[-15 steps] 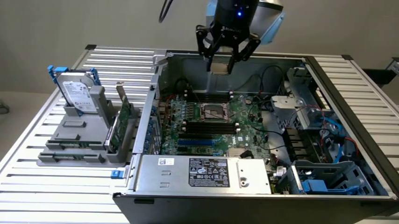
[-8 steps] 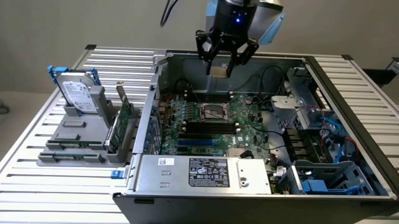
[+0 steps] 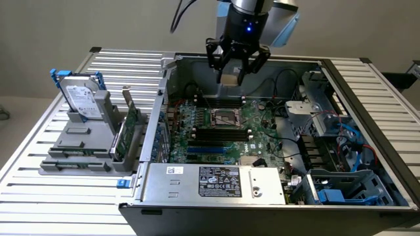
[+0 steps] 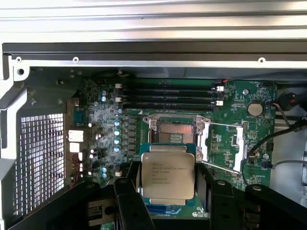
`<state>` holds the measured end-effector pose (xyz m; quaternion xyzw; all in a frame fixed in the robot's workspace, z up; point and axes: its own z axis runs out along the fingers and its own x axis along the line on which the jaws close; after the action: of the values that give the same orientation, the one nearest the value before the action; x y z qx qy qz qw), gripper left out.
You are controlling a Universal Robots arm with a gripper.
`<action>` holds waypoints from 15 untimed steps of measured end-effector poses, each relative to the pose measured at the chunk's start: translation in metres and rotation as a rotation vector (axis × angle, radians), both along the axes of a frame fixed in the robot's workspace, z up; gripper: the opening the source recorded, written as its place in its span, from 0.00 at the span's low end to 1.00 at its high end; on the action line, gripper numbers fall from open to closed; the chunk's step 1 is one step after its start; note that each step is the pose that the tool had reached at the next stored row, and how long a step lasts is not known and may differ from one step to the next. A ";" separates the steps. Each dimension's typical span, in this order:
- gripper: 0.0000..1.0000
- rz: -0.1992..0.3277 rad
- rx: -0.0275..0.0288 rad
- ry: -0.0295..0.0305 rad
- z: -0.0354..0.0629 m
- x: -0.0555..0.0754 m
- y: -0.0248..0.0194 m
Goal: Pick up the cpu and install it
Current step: 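Pick up the cpu and move it towards the insertion slot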
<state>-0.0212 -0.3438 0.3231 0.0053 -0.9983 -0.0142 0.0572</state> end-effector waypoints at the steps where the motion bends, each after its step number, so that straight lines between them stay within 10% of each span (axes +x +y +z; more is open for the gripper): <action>1: 0.55 0.000 0.0001 0.0000 -0.0018 0.000 0.0003; 15: 0.55 0.000 -0.0001 -0.0006 -0.0273 0.001 0.0040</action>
<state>-0.0207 -0.3397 0.2958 0.0053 -0.9983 -0.0141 0.0568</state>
